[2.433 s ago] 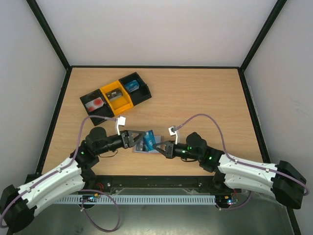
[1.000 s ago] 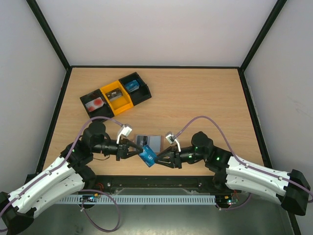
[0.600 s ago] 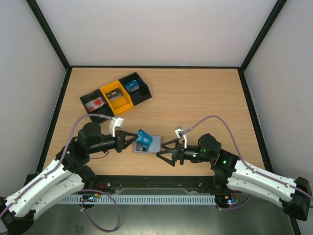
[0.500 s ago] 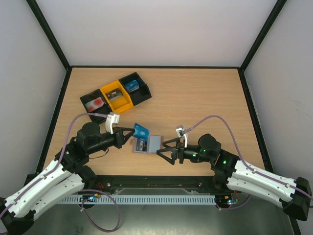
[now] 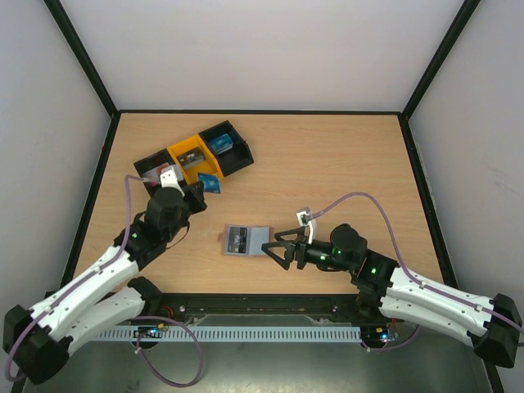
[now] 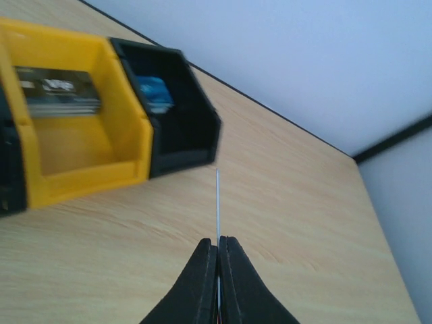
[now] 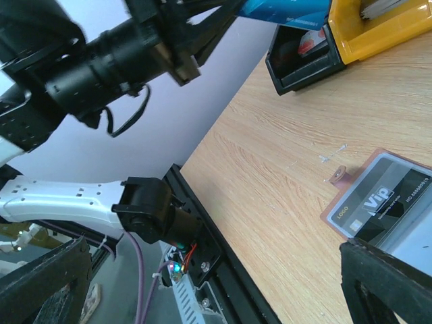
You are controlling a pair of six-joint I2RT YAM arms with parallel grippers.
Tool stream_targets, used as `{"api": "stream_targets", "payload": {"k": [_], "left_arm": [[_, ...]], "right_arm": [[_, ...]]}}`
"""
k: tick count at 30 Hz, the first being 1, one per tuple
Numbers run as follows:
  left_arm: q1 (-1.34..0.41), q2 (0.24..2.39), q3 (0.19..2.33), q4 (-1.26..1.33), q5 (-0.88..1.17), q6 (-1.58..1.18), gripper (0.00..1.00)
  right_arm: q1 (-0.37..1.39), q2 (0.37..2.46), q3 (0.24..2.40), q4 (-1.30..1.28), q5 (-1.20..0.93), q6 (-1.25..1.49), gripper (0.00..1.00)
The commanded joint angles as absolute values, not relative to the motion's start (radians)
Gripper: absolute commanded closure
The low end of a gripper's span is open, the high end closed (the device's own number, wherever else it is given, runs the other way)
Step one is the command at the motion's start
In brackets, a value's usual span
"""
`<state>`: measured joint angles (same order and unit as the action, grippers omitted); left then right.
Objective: Take the credit cards out of the card holder
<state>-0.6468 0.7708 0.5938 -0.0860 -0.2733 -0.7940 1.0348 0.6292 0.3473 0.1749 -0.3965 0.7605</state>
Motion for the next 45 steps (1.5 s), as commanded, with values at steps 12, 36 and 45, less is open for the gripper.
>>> {"api": "stream_targets", "payload": {"k": [12,36,45], "left_arm": [[-0.355,1.241,0.769,0.28,-0.227,-0.911,0.97],[-0.303,1.919,1.195,0.342,-0.284,-1.054,0.97],[-0.302,2.015,1.287,0.328,-0.313,-1.03,0.97]], "right_arm": [[1.036,0.621,0.312,0.255,-0.357,0.797,0.02],[1.036,0.7,0.355,0.244,-0.345,0.802,0.02],[1.037,0.657,0.322,0.244,-0.3,0.8,0.02]]}}
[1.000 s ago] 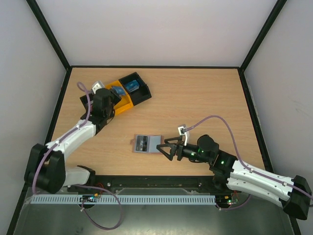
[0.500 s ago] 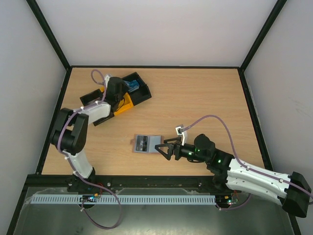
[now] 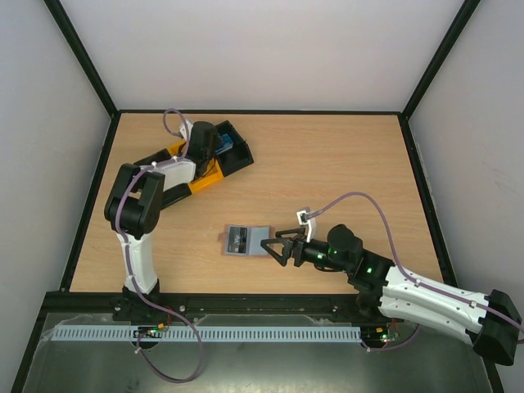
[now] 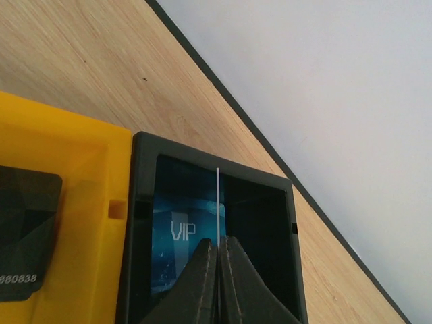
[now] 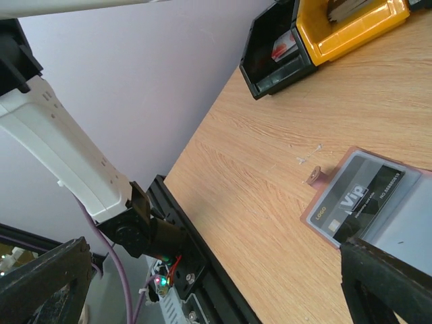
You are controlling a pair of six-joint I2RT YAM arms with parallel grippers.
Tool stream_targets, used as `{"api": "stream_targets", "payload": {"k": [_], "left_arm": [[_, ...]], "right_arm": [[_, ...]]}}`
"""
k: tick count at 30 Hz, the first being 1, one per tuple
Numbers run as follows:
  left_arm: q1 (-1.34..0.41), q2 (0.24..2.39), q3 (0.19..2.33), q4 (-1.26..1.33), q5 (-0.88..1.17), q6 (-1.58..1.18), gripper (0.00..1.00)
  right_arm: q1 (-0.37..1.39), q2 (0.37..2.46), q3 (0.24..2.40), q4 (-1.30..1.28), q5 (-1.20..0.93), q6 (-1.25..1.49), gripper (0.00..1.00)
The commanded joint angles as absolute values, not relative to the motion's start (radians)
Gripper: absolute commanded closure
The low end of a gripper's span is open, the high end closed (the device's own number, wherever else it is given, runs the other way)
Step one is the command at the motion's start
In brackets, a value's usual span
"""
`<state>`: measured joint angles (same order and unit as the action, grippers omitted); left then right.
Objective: Take the credit cards out of the card holder
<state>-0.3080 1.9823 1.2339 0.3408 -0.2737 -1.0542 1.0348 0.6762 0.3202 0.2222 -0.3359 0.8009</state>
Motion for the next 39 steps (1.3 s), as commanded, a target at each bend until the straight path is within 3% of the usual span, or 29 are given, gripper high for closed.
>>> {"api": "stream_targets", "payload": {"k": [1,13,17,28,39], "left_arm": [[-0.304,2.024,1.298,0.322,-0.32,-1.031,0.97],[-0.304,2.09,1.36,0.295,-0.333,-1.008,0.97],[-0.305,2.099,1.366,0.293,-0.333,-0.999,0.89],[-0.306,2.119,1.392,0.271,-0.319,-0.986,0.86],[-0.308,2.091,1.411,0.245,-0.318,-0.972,0.71]], "right_arm": [[1.037,0.657,0.323,0.242,-0.297,0.799,0.02],[1.036,0.646,0.322,0.219,-0.276,0.798,0.02],[1.037,0.651,0.331,0.214,-0.276,0.793,0.02],[1.036,0.649,0.339,0.188,-0.268,0.786,0.02],[1.036,0.655,0.335,0.187,-0.257,0.776,0.02]]}}
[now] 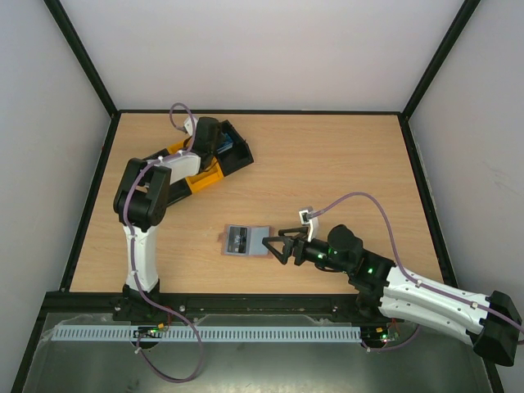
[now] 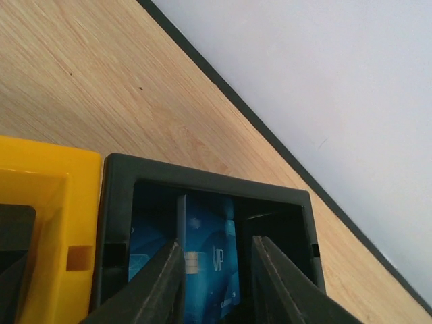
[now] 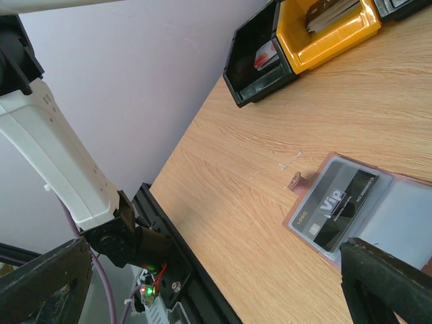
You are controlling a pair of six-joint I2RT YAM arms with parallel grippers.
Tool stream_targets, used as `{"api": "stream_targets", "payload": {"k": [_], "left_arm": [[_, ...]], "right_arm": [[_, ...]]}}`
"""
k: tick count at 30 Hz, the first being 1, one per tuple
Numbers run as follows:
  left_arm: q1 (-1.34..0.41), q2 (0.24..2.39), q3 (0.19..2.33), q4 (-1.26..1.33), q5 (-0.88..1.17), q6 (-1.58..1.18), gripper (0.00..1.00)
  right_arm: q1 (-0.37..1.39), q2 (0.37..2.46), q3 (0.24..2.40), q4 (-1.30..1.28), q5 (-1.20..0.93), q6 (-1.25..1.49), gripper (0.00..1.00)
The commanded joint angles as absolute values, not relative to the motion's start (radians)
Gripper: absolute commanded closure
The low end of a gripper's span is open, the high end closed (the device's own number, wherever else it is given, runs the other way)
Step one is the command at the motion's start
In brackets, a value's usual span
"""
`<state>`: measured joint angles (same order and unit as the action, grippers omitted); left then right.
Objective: Take the credit cards out of the card holder
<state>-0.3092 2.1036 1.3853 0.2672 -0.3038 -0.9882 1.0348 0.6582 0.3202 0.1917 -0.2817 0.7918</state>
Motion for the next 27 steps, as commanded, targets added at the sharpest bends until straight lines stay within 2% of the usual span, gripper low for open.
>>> {"api": "stream_targets", "payload": {"k": [1,4,10,14,22,25,27], "left_arm": [[-0.31,2.085,1.411,0.243,-0.318,-0.97,0.69],[-0.313,2.072,1.415,0.237,-0.32,-0.96,0.62],[-0.315,2.041,1.42,0.218,-0.306,-0.949,0.58],[-0.315,1.996,1.418,0.188,-0.276,-0.92,0.49],[-0.314,1.871,1.395,-0.002,-0.258,-0.798,0.17],[-0.314,1.81,1.378,-0.088,-0.221,-0.734,0.01],[-0.313,1.777,1.375,-0.149,-0.193,-0.692,0.0]], "right_arm": [[1.037,0.653,0.332,0.186,-0.258,0.78,0.02],[1.037,0.644,0.33,0.181,-0.259,0.791,0.02],[1.037,0.619,0.333,0.146,-0.229,0.797,0.02],[1.037,0.614,0.335,0.136,-0.219,0.817,0.02],[1.037,0.635,0.348,0.066,-0.149,0.889,0.02],[1.037,0.654,0.355,0.036,-0.119,0.909,0.02],[1.036,0.672,0.373,0.005,-0.109,0.915,0.02]]}}
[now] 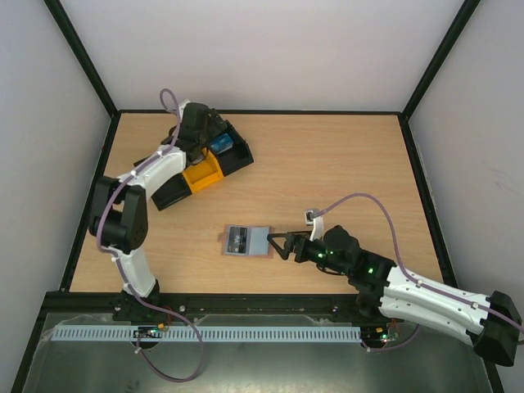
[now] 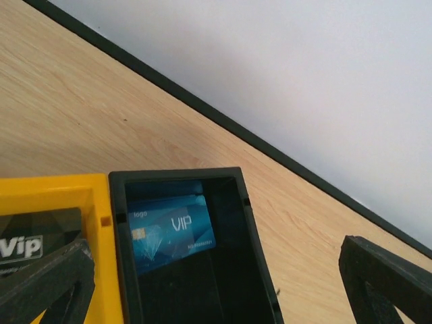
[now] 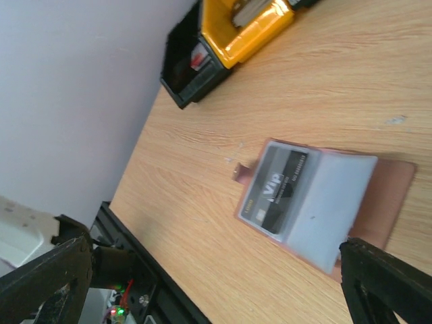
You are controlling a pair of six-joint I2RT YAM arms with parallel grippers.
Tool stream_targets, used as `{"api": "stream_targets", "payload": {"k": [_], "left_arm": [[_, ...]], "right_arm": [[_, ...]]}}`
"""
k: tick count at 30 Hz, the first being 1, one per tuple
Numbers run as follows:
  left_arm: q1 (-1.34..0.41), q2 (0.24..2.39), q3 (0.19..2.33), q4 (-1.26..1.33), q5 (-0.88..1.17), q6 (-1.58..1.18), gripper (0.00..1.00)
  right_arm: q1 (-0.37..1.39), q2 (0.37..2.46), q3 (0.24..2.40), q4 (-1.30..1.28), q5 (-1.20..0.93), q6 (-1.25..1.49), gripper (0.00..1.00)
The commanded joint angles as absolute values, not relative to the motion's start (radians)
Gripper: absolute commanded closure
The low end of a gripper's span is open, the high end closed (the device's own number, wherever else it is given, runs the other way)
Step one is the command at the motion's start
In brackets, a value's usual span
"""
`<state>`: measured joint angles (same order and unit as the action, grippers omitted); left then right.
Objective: Take the credit cards out of the card holder
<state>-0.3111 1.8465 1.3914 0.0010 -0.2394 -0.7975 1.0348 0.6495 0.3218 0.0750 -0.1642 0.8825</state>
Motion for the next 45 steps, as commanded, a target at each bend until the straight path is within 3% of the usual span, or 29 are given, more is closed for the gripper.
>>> {"api": "stream_targets", "payload": {"k": [1,7,14,20,27,30,45], "left_arm": [[-0.312,1.761,1.374,-0.189,-0.186,-0.676,0.0],[-0.31,1.641,1.261,-0.278,-0.025,-0.566,0.0],[-0.315,1.418,0.969,-0.21,0.237,-0.513,0.02],[-0.33,1.266,0.708,-0.128,0.442,-0.522,0.17],[-0.405,1.156,0.561,-0.078,0.479,-0.575,0.3],[-0.431,1.142,0.514,-0.042,0.481,-0.605,0.4],[-0.45,1.2,0.361,0.216,0.581,-0.739,0.56]], "right_arm": [[1.037,0.679,0.38,-0.007,-0.102,0.915,0.02],[1.036,0.693,0.381,-0.005,-0.046,0.936,0.02],[1.037,0.779,0.406,0.02,-0.061,0.951,0.02],[1.037,0.879,0.398,0.114,-0.109,0.991,0.15],[1.037,1.031,0.452,0.176,-0.16,1.015,0.47],[1.037,1.092,0.465,0.212,-0.153,1.064,0.59],[1.037,1.45,0.532,0.371,-0.172,1.091,0.74]]}}
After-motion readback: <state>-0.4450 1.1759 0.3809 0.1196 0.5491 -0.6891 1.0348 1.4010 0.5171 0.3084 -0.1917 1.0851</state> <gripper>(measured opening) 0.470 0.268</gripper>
